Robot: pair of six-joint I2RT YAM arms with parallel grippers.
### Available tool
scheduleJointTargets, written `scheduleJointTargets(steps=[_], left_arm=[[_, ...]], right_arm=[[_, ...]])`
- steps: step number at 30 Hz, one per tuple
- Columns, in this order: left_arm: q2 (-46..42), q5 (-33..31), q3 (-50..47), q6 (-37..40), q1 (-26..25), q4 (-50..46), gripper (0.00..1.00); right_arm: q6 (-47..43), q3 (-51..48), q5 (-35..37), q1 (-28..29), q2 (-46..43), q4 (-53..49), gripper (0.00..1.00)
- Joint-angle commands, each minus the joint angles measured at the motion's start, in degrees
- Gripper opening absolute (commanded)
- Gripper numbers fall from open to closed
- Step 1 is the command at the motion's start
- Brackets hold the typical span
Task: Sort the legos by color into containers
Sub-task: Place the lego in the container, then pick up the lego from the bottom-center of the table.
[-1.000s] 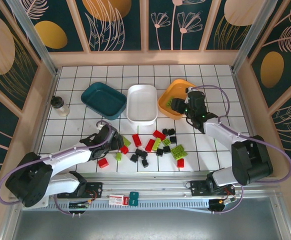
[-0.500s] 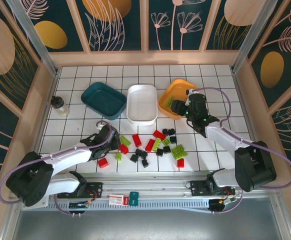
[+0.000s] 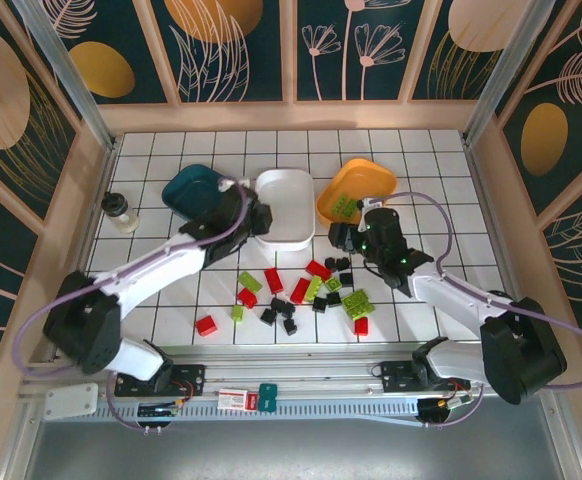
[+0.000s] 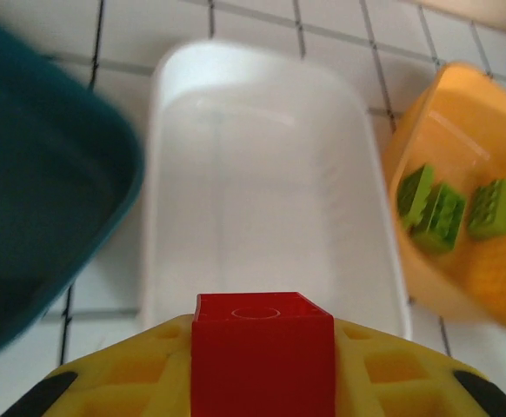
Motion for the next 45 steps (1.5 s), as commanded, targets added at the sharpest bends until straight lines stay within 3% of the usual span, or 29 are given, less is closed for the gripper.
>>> scheduleJointTargets(steps=[1, 9, 14, 18, 22, 26, 34, 38, 41, 45], left_arm=[[9.15, -1.69, 8.27, 4.33, 0.7, -1.21, 0.23], [27.52, 1.08, 24.35, 4.23, 2.82, -3.29, 0.26], [31.79, 2.14, 30.39, 4.14, 2.9, -4.46, 0.43], [29.77, 3.56, 31.48, 4.1, 2.8, -4.45, 0.63], [21.81, 4.66, 23.99, 3.67, 2.8, -1.69, 0.75], [9.22, 6.34, 10.07, 2.13, 2.84, 1.92, 0.86], [-20.29, 2.92, -20.29, -4.25, 2.68, -3.37, 0.92], [-30.97, -0.07, -26.52, -7.54, 2.68, -10.42, 0.93], [-37.35, -3.09, -28.81, -9.71, 2.72, -13.7, 0.99], [-41.97, -5.39, -29.27, -10.37, 2.67, -15.29, 0.99]], right_arm=[[2.01, -2.65, 2.04, 1.88, -2.54, -0.67, 0.59], [4.51, -7.8, 1.94, 6.26, -8.34, -3.07, 0.59], [5.51, -9.12, 1.49, 8.92, -10.68, -5.1, 0.61], [5.69, -8.82, 1.52, 10.99, -11.16, -6.17, 0.61], [5.26, -7.79, 1.53, 12.64, -10.04, -6.36, 0.62], [4.58, -6.7, -0.05, 14.09, -7.8, -4.89, 0.62], [2.7, -3.44, 0.07, 15.9, -1.58, -2.04, 0.62], [0.14, -0.1, -5.15, 17.56, 3.36, 0.62, 0.62], [-3.43, 6.41, -6.32, 21.97, 10.39, -1.46, 0.62], [-6.67, 15.61, -6.25, 28.61, 20.69, -4.35, 0.62]])
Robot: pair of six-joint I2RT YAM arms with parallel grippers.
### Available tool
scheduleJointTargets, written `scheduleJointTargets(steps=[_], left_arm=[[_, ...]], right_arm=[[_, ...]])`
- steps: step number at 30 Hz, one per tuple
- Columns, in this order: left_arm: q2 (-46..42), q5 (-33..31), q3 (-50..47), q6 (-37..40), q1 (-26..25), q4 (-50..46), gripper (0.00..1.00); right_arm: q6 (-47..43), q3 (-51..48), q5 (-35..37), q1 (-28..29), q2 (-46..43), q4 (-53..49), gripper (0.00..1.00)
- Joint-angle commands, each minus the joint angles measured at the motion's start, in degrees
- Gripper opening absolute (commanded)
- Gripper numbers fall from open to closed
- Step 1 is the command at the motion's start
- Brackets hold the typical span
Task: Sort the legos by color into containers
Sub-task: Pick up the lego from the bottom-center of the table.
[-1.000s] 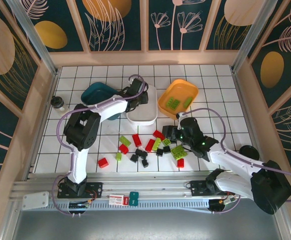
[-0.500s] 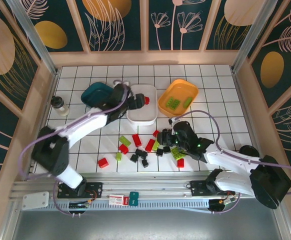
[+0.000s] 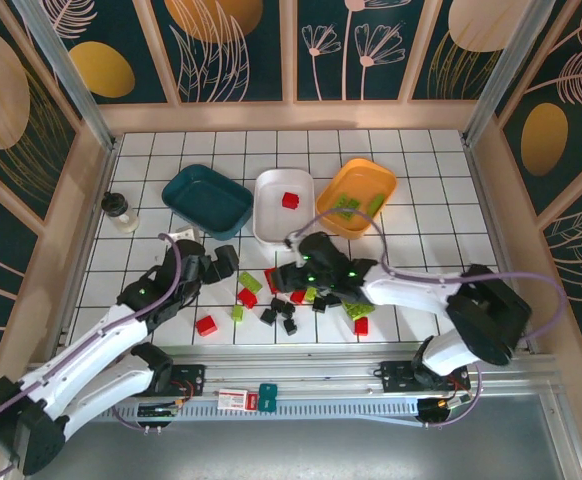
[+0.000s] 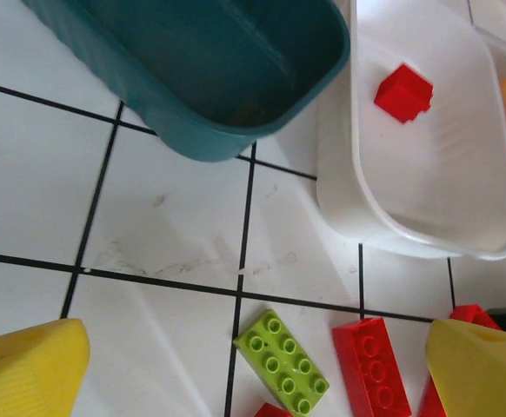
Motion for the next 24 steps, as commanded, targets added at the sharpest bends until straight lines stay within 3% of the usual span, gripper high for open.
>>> scheduleJointTargets(steps=[1, 8, 24], left_arm=[[-2.16, -3.72, -0.22, -2.29, -0.18, -3.35, 0.99], [-3.85, -3.95, -0.67, -2.23, -0.21, -5.06, 0.99], [-7.72, -3.69, -2.11, -2.5, -0.15, -6.19, 0.99]], right_arm=[[-4.83, 6.82, -1.0, 4.99, 6.34, -1.96, 0.62], [-7.08, 13.9, 2.08, 9.26, 14.84, -5.66, 0.59], [-9.06, 19.03, 9.43, 12.04, 21.47, -11.71, 0.58]])
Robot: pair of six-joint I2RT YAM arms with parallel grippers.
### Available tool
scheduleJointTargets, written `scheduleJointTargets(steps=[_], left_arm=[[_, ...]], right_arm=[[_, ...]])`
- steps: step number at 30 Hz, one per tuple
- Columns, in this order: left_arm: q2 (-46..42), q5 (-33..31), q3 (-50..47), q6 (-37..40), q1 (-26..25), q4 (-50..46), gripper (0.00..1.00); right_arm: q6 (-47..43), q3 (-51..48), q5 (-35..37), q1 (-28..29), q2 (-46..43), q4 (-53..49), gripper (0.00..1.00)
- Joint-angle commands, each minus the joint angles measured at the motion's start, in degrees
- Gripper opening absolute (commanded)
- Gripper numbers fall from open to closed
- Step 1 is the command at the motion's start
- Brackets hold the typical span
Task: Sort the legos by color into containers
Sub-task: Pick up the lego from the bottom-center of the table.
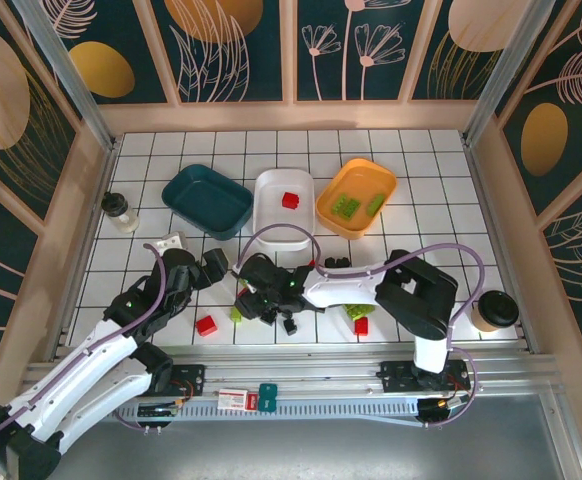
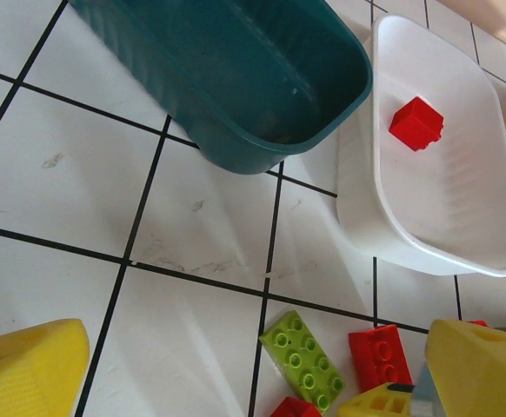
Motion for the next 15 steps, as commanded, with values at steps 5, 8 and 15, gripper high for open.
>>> scheduleJointTargets(steps=[5, 8, 15], left_arm=[[-0.78, -0.61, -0.79, -1.02, -0.19, -1.6, 0.99], [-0.71, -0.36, -0.8, -1.17, -0.2, -1.44, 0.99], [-0.43, -0.34, 0.23, -0.94, -0.14, -1.37, 0.99]], right_arm=[[-1.62, 2.27, 4.0, 0.62, 2.37, -2.01, 0.52], [-1.77, 1.77, 4.0, 0.61, 1.97, -0.96, 0.41], [-1.32, -3.41, 0.51, -1.32, -5.96, 5.98, 0.21]])
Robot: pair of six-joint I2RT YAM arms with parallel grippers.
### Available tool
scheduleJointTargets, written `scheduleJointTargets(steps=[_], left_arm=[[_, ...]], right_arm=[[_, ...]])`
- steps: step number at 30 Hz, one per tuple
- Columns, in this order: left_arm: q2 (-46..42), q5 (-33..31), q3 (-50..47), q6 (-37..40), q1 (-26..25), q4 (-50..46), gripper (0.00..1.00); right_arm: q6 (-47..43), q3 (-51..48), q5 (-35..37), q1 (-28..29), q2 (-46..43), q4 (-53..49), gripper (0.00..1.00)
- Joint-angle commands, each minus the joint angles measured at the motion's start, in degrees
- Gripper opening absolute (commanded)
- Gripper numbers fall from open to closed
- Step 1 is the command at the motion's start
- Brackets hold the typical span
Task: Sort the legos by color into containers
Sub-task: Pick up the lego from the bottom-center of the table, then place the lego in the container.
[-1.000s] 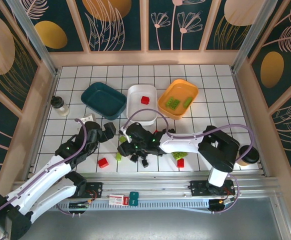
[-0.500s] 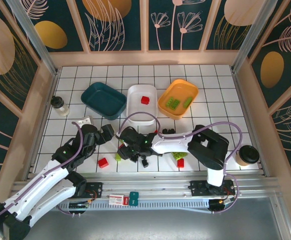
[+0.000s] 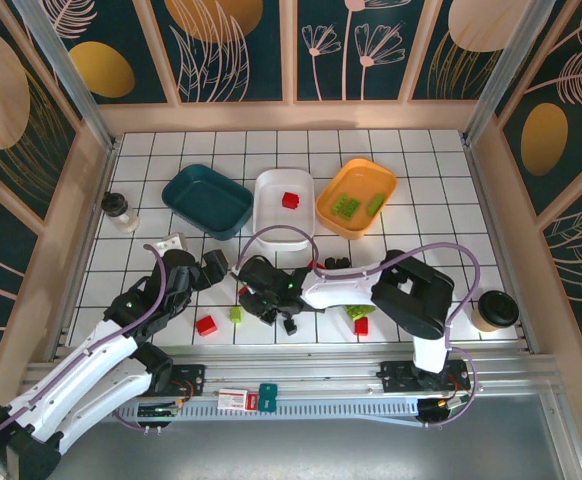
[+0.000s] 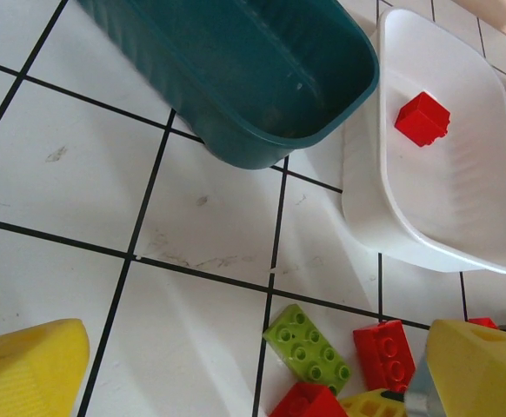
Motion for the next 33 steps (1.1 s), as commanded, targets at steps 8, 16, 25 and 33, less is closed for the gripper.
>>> scheduleJointTargets(steps=[8, 16, 25, 33], left_arm=[[1.12, -0.17, 0.94, -0.39, -0.2, 0.64, 0.99], [2.73, 0.0, 1.35, -0.69, -0.19, 2.58, 0.99], [0.82, -1.96, 4.53, 0.02, -0.21, 0.67, 0.99], [-2.14, -7.63, 11.28, 3.03, -0.15, -4.94, 0.99]], right_arm=[[3.13, -5.1, -9.06, -15.1, -14.37, 9.08, 0.17], [2.03, 8.93, -5.76, -25.06, -1.47, 3.7, 0.17], [-0.36, 17.48, -3.58, -27.39, 4.44, 0.66, 0.6], [-4.38, 7.37, -3.97, -16.26, -6.0, 4.69, 0.67]])
